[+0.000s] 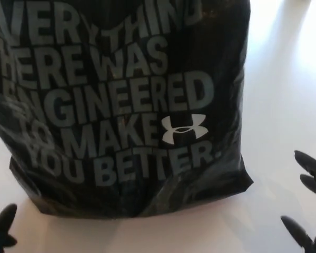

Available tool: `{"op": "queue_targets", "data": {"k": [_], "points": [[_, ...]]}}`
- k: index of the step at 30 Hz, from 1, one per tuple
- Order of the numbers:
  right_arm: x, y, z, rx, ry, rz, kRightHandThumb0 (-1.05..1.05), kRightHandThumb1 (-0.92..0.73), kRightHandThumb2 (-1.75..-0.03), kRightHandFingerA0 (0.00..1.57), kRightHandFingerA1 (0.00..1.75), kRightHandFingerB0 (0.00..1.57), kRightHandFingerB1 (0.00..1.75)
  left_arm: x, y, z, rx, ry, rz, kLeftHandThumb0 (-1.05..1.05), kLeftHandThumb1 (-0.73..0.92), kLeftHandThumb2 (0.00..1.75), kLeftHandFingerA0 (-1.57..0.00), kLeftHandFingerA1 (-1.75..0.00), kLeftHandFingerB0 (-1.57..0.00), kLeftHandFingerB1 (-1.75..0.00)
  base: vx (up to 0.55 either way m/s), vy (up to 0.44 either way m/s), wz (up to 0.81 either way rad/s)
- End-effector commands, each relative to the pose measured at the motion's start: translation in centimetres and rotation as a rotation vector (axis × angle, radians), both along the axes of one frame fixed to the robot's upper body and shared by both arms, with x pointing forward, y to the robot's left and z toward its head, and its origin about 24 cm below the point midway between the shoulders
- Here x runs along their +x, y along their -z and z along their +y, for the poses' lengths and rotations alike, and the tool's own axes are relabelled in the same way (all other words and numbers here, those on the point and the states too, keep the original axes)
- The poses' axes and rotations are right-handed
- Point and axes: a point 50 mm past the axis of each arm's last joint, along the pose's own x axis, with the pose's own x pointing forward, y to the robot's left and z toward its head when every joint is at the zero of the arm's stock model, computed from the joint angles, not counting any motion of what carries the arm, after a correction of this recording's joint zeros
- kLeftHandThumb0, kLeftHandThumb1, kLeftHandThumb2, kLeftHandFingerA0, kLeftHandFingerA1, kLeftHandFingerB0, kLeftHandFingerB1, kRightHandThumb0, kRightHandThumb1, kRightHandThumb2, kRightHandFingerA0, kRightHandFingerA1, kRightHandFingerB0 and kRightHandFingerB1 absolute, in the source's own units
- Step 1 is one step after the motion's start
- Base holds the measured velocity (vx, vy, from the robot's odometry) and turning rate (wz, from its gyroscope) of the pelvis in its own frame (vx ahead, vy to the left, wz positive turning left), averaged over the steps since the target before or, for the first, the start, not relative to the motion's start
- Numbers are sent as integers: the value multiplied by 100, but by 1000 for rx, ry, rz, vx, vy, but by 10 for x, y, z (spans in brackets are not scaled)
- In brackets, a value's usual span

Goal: A plastic bag is kept infront of the robot in the middle of the desk and the robot uses both its hands to grab it from the top and lifts it up and then releases it.

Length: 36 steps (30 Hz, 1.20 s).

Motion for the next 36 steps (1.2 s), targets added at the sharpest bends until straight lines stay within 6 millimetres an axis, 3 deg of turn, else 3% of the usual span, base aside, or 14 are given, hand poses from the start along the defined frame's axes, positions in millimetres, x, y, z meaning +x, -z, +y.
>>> {"op": "queue_targets", "data": {"k": [1, 2, 5, 9, 10, 21, 22, 23, 26, 27, 28, 32, 33, 36], "points": [[-122, -14, 19, -116, -159, -440, -60, -73, -62, 8, 35, 3, 25, -151, 9, -17, -175, -35, -233, -62, 72, 101, -7, -46, 0, -22, -29, 134, -4], [-124, -12, 18, -130, -156, -429, -59, -72, -64, 7, 35, 6, 21, -155, 12, -17, -171, -39, -218, -60, 92, 67, -14, -33, 0, -22, -37, 170, -3], [-133, -13, 13, -148, -151, -404, -63, -70, -80, 6, 36, 2, 20, -160, 17, -17, -173, -36, -216, -67, 67, 99, -5, -44, 0, -20, -25, 216, -11], [-155, -11, 5, -127, -130, -348, -61, -72, -82, 4, 37, 3, 16, -175, 20, -16, -139, -66, -227, -56, 89, 65, -15, -31, -6, -23, -8, 337, 6], [-163, -11, 1, -130, -122, -334, -59, -69, -83, 4, 33, 2, 15, -181, 22, -17, -140, -81, -228, -32, 65, 115, 0, -49, 0, -50, 110, 150, -7], [-184, 3, -16, -212, 15, -216, -50, -85, -67, 8, 32, 8, 25, -211, 46, -12, -266, -347, -181, -31, 65, 115, -1, -49, 0, -49, -14, -31, 5], [-185, 5, -16, -218, 7, -215, -49, -87, -65, 9, 34, 7, 30, -213, 48, -12, -271, -359, -182, -55, 85, 67, -24, -36, -13, -21, -20, -109, 6], [-190, 10, -14, -229, 2, -156, -29, -72, -118, 1, 51, 0, 49, -216, 49, -13, -274, -371, -177, -58, 70, 89, -20, -46, -8, -37, -22, -99, 2], [-195, 16, -12, -243, 3, -102, -27, -75, -119, 1, 51, 0, 49, -219, 49, -13, -268, -364, -161, -57, 71, 90, -19, -46, -8, -38, 0, 0, 0], [-196, 18, -12, -246, 4, -90, -27, -75, -119, 1, 51, 0, 49, -220, 49, -13, -265, -360, -157, -57, 71, 90, -19, -46, -8, -38, 0, 0, 0], [-201, 20, -11, -251, 9, -43, -46, -87, -67, 7, 30, 6, 27, -224, 49, -12, -254, -372, -134, -58, 70, 91, -20, -47, -9, -39, 0, 0, 0], [-205, 25, -5, -268, 23, -30, -50, -79, -85, 7, 35, 4, 31, -224, 49, -8, -225, -352, -120, -52, 68, 87, -22, -46, -10, -39, 0, 0, 0], [-205, 26, -3, -279, 28, -25, -26, -74, -118, 1, 51, 0, 49, -222, 50, -7, -228, -353, -128, -41, 79, 63, -31, -40, -18, -29, 0, 0, 0], [-205, 28, 2, -324, 29, -19, -26, -73, -118, 1, 51, 0, 48, -221, 48, -4, -177, -340, -122, -43, 79, 64, -31, -38, -17, -28, 0, 0, 0]]}}
